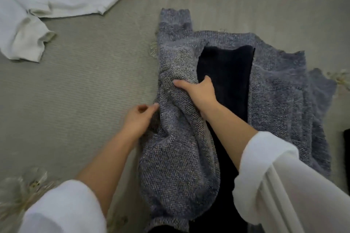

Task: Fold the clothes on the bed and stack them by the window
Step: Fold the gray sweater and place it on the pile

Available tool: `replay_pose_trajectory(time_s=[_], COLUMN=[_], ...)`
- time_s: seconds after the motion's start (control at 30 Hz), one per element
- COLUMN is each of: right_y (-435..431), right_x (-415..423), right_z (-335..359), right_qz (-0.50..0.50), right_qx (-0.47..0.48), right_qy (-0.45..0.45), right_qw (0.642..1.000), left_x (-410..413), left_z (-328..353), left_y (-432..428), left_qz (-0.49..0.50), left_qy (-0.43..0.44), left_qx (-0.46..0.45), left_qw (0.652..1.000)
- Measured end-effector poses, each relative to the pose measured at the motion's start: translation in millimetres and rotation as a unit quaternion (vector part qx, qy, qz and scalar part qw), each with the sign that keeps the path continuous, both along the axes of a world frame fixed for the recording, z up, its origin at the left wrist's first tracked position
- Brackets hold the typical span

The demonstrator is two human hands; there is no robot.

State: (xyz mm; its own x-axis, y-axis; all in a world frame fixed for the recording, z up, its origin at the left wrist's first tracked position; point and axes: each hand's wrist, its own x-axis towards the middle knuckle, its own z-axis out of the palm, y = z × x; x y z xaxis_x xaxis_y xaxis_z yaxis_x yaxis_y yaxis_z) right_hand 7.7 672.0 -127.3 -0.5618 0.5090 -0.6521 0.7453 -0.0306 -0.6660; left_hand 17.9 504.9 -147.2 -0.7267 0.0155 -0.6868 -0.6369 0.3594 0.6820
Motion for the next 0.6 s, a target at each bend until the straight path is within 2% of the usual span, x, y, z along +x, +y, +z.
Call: replay_pose_trajectory(time_s=[0.07,0.1,0.13,0.2,0.27,0.33,0.4,0.5,0.57,0.6], right_y=[10,15,20,33,52,75,93,101,103,103], right_x=[-14,-22,-29,-43,-52,-54,-49,-27,-11,-6], right_z=[14,22,30,51,72,77,61,14,-14,-24], right_qz=[-0.008,0.012,0.036,0.056,0.024,-0.011,-0.028,-0.035,0.000,0.014], right_qx=[-0.116,-0.119,-0.076,0.036,0.104,0.146,0.141,0.053,0.072,0.101], right_qy=[0.028,0.047,0.081,0.195,0.287,0.312,0.262,0.057,-0.042,-0.049], right_qw=[0.993,0.992,0.993,0.978,0.952,0.939,0.954,0.996,0.996,0.994], left_x=[-7,-9,-10,-12,-14,-12,-1,23,32,29], left_z=[1,4,10,19,25,23,11,-10,-18,-18], left_y=[14,17,19,7,-24,-64,-93,-102,-99,-100], left_qz=[-0.038,-0.040,-0.020,0.071,0.164,0.243,0.277,0.293,0.282,0.261], left_qy=[-0.045,-0.062,-0.059,0.031,0.181,0.271,0.267,0.177,0.107,0.115], left_qx=[0.044,0.078,0.116,0.140,0.083,0.014,-0.057,-0.117,-0.123,-0.154], left_qw=[0.997,0.994,0.991,0.987,0.966,0.931,0.921,0.932,0.945,0.946])
